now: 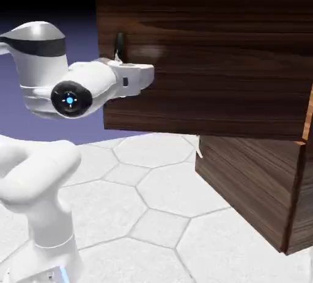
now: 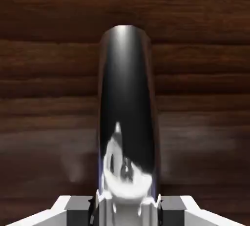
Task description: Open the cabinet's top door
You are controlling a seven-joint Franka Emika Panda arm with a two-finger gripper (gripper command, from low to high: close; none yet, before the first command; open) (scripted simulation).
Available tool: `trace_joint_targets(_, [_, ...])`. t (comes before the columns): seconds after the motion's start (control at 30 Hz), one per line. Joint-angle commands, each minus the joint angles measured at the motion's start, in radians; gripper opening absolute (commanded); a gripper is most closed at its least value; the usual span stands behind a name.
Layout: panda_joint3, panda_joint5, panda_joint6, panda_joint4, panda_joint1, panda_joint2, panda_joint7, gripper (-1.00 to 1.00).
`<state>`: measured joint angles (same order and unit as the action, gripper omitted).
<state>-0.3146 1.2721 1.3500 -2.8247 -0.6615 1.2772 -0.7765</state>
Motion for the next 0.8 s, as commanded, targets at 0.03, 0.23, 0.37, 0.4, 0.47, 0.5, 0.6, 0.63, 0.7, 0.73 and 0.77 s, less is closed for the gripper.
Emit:
trace_joint_targets(0.03, [-0.072,-0.069,-0.049,0.047,0.029,-0.069,-0.033,-1.0])
trace_joint_targets(0.23, [-0.288,-0.249,-0.21,0.23,0.166,-0.286,-0.13,-1.0])
trace_joint_targets(0.37, [-0.429,-0.337,-0.323,0.375,0.291,-0.422,-0.186,-1.0])
trace_joint_targets(0.4, [-0.463,-0.354,-0.35,0.411,0.324,-0.453,-0.199,-1.0])
trace_joint_targets(0.47, [-0.533,-0.384,-0.405,0.483,0.392,-0.512,-0.224,-1.0])
trace_joint_targets(0.5, [-0.568,-0.397,-0.432,0.52,0.428,-0.54,-0.236,-1.0])
trace_joint_targets(0.6, [-0.674,-0.428,-0.507,0.622,0.537,-0.613,-0.269,-1.0])
trace_joint_targets(0.63, [-0.709,-0.437,-0.53,0.653,0.573,-0.634,-0.278,-1.0])
trace_joint_targets(0.7, [-0.778,-0.451,-0.572,0.712,0.646,-0.671,-0.295,-1.0])
trace_joint_targets(0.73, [-0.811,-0.457,-0.59,0.739,0.682,-0.685,-0.302,-1.0])
trace_joint_targets(0.77, [-0.845,-0.462,-0.605,0.765,0.718,-0.696,-0.307,-1.0])
